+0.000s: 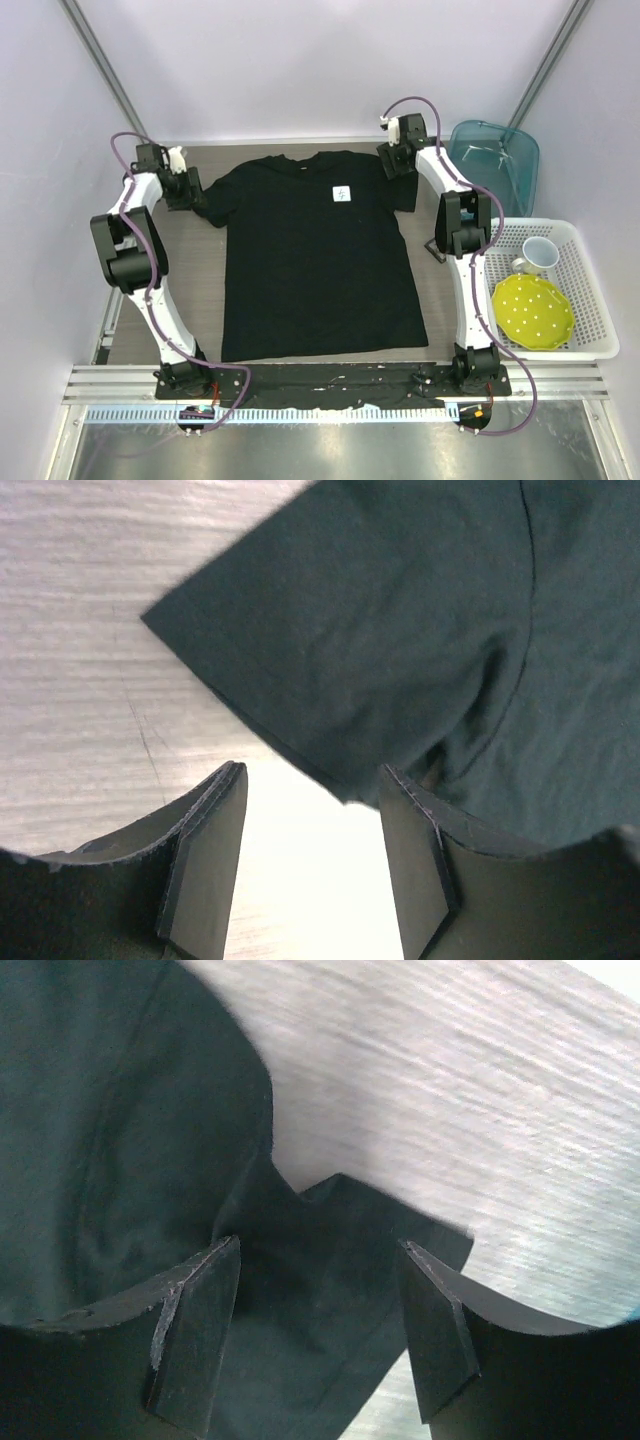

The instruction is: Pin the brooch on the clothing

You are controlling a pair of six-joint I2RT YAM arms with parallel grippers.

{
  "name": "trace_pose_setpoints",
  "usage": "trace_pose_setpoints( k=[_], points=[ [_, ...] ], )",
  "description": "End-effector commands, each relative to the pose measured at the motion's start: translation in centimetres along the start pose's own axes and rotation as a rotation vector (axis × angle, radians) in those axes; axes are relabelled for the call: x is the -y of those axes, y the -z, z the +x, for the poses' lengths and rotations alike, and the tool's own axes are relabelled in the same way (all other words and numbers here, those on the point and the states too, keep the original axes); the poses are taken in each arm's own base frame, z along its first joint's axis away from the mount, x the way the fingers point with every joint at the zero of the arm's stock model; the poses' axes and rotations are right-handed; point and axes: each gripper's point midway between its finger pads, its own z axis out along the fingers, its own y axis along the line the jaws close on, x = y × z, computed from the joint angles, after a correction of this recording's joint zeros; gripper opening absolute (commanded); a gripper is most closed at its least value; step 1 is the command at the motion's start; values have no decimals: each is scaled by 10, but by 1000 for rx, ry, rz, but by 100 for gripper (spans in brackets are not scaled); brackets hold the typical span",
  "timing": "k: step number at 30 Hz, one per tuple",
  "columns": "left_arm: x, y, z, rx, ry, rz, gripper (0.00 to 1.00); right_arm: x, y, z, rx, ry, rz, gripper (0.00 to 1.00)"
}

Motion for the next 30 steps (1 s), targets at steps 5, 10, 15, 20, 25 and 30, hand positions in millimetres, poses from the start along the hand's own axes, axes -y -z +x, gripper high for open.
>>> trace_pose_setpoints(
  k=[5, 10, 15, 20, 25, 30],
  points=[
    [-22, -35, -35, 63, -26, -100, 61, -68, 111, -58, 143, 58, -281, 76],
    [-27, -47, -37, 48, -49, -155, 59, -138, 163, -48, 112, 119, -506, 76],
    [-36, -55, -30, 17, -84, -216, 50, -235, 204, -3, 13, 217, -709, 73],
    [-53, -52, -37, 12, -83, -284, 21, -304, 220, 54, -101, 284, -815, 68],
    [-61, -45, -42, 18, -80, -306, 1, -339, 220, 104, -202, 309, -857, 63],
    [-66, -40, -47, 27, -77, -310, 0, -362, 236, 149, -300, 303, -938, 61]
  ],
)
